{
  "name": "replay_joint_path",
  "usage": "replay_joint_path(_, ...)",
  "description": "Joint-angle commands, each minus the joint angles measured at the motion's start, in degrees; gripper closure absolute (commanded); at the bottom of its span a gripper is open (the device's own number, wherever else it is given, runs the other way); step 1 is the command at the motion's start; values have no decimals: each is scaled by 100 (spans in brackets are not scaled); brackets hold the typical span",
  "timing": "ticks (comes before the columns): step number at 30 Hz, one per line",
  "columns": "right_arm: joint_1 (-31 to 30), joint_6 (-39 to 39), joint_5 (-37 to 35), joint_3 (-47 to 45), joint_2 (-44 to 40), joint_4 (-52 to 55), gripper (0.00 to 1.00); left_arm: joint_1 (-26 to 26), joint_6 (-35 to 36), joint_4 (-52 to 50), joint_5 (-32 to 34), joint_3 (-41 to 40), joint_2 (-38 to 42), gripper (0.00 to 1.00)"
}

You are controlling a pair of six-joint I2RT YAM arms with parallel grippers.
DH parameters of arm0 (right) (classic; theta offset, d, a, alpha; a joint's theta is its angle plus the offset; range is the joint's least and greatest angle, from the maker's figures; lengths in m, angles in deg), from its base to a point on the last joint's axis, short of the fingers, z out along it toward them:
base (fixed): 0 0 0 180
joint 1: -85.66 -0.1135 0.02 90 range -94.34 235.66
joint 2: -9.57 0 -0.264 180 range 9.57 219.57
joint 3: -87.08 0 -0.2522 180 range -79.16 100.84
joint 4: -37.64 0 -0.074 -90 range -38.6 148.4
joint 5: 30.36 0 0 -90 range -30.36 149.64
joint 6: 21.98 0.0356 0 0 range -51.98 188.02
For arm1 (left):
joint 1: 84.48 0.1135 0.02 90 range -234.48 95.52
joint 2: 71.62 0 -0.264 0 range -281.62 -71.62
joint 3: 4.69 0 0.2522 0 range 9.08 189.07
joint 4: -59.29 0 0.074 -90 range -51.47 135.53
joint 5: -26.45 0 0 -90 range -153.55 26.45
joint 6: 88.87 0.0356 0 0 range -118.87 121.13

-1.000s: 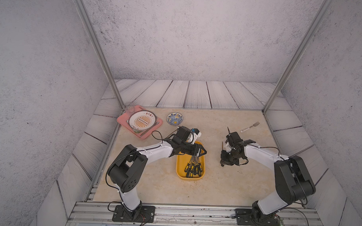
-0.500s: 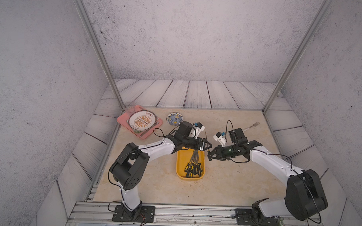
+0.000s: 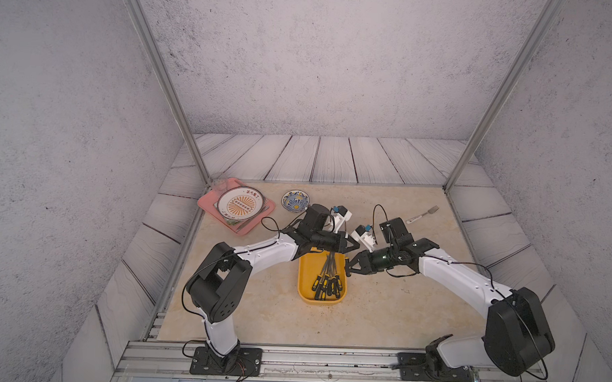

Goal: Put the file tool into the storage box
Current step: Place the file tool in the storage box.

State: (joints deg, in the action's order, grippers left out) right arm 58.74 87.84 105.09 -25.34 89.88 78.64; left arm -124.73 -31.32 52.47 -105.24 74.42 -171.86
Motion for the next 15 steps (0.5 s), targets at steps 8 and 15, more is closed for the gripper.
replay_joint_path(8,135,215,-457,345,159,304,47,174,1375,-1481,1132,-1011,568,81)
replay_joint_path(15,128,234,-746,355,129,355,46,209,1218,-1302,1536,-1031,584,40)
